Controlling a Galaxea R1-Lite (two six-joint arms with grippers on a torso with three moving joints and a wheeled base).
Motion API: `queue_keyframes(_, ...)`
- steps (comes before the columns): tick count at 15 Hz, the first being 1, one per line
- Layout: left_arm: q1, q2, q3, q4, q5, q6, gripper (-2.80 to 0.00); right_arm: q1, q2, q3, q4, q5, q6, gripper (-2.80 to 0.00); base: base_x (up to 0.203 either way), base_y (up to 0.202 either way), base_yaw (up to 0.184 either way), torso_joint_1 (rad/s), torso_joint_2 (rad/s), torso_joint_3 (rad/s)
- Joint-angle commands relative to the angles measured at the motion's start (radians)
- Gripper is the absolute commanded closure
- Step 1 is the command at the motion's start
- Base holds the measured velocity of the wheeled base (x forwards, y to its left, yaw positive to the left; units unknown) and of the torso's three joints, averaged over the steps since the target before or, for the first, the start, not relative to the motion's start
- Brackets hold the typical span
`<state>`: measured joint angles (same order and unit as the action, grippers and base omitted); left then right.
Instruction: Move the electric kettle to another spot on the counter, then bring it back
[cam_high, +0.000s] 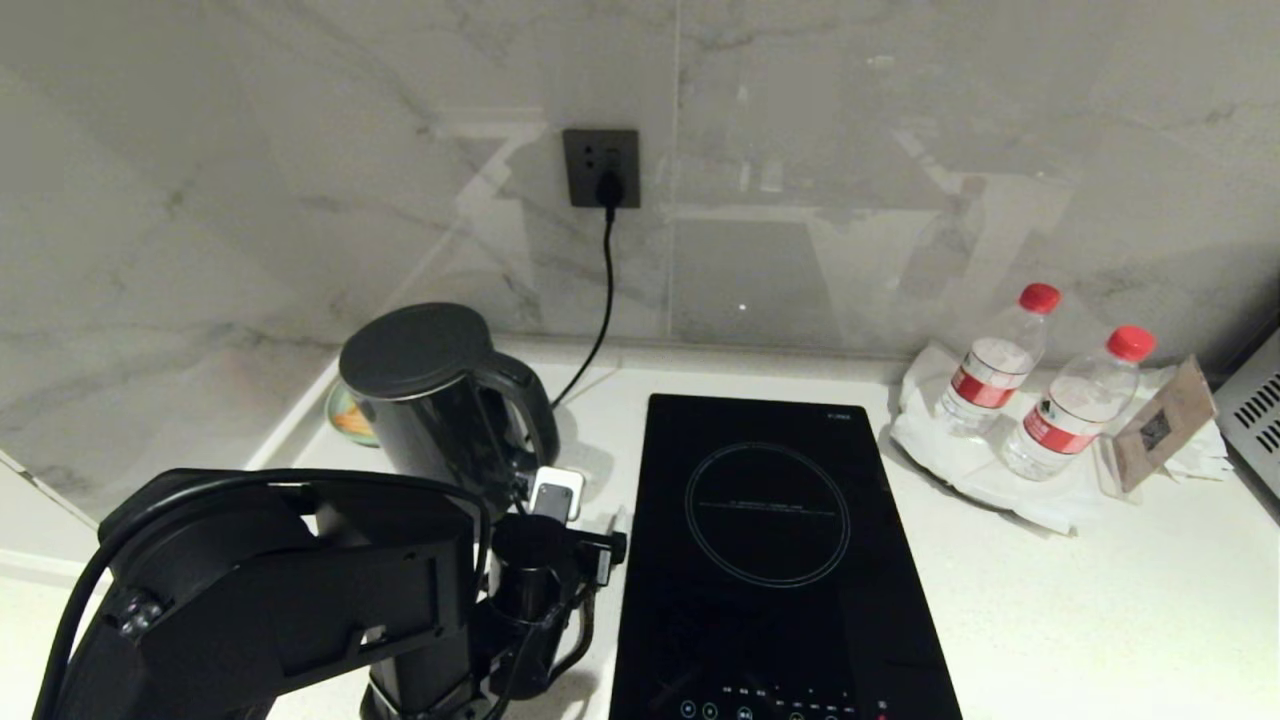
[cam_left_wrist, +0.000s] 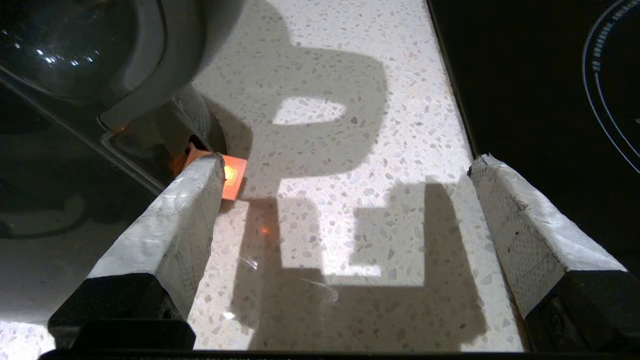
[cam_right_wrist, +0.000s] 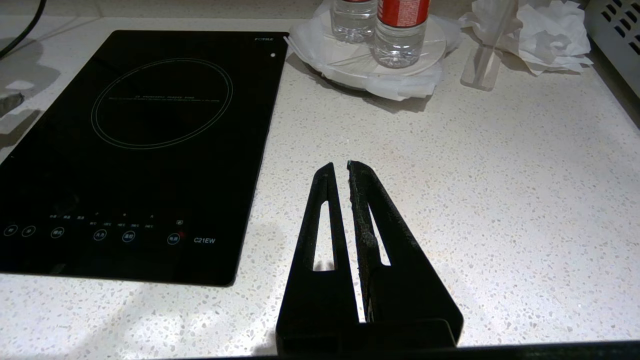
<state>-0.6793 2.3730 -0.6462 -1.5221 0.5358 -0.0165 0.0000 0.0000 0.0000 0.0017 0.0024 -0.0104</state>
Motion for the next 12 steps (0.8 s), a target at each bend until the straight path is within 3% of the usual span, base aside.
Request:
queue_keyframes(1,-0.007,-0.001,0.012,-0.008,0.003,-0.002,-2.8,0.0,0.0,0.0,0.0,0.001,0.0,0.0,0.0,0.0,0.0,0.0,0.0,0.0)
queue_keyframes(7,-0.042,0.002,0.086,-0.008,0.023,-0.059,-2.8,0.0,0.0,0.0,0.0,0.001,0.0,0.0,0.0,0.0,0.0,0.0,0.0,0.0)
queue_keyframes(12,-0.036,0.017,0.038,-0.008,0.024,-0.054,-2.8,0.0,0.0,0.0,0.0,0.001,0.0,0.0,0.0,0.0,0.0,0.0,0.0,0.0)
